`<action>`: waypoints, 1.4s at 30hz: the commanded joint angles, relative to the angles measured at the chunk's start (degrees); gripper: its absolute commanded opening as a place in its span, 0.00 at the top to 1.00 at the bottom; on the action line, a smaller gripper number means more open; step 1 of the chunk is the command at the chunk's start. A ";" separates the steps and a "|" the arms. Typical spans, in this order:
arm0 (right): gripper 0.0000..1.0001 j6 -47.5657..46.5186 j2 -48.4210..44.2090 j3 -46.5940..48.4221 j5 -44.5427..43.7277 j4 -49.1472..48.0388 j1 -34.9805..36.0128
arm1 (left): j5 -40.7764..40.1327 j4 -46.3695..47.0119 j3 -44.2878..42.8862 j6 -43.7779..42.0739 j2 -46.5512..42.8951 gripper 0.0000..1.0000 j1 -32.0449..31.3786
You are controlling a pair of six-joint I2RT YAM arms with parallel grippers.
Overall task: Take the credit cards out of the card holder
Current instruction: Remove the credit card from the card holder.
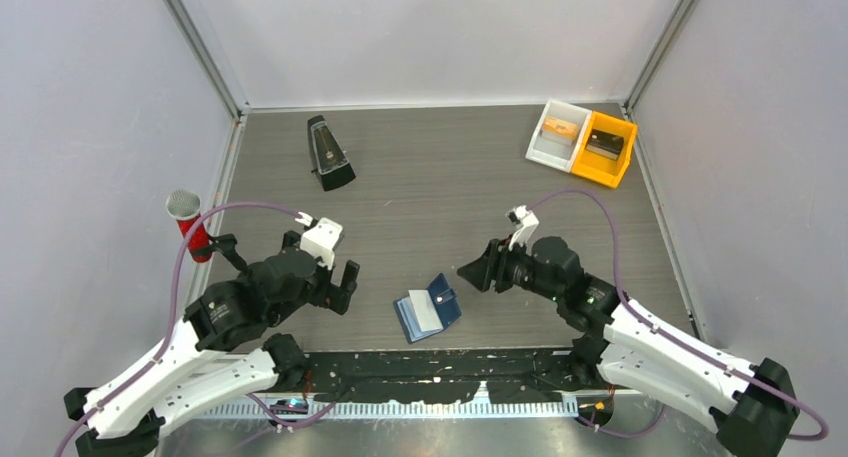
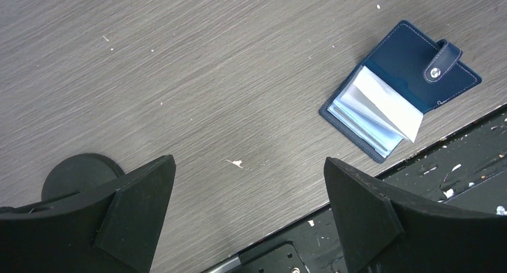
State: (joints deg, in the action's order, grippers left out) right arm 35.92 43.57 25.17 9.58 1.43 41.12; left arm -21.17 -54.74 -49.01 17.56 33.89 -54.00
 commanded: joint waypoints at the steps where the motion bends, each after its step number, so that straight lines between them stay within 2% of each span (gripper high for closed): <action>1: 0.47 1.09 -1.18 1.26 -11.09 4.45 9.18 | -2.47 0.73 -0.57 0.10 -1.79 0.01 -0.08; 6: 0.42 1.95 5.68 5.10 -20.73 4.72 21.80 | -2.96 0.62 -0.63 0.10 -1.68 0.01 -0.12; 11: 0.35 2.03 16.57 9.69 -25.55 1.37 29.49 | -3.40 0.43 -0.71 0.19 -1.22 0.01 -0.12; 16: 0.29 0.98 30.35 18.09 -33.49 7.69 36.08 | -3.49 0.37 -0.73 0.19 -1.37 0.01 -0.07; 20: 0.26 -0.24 38.09 24.01 -37.85 12.32 38.15 | -3.35 0.58 -0.73 0.24 -1.70 0.01 -0.14; 26: 0.24 -0.91 43.87 24.68 -38.44 10.03 38.42 | -3.24 0.74 -0.65 0.28 -2.29 0.01 -0.12; 42: 0.23 2.61 48.71 20.45 -39.87 5.10 38.42 | -1.59 1.26 -0.47 0.02 -1.68 0.01 -0.08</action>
State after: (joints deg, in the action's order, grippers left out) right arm 36.80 91.53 46.61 -28.42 10.13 79.40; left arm -22.87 -54.74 -49.01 17.56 31.99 -54.00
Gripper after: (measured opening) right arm 0.769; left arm 0.993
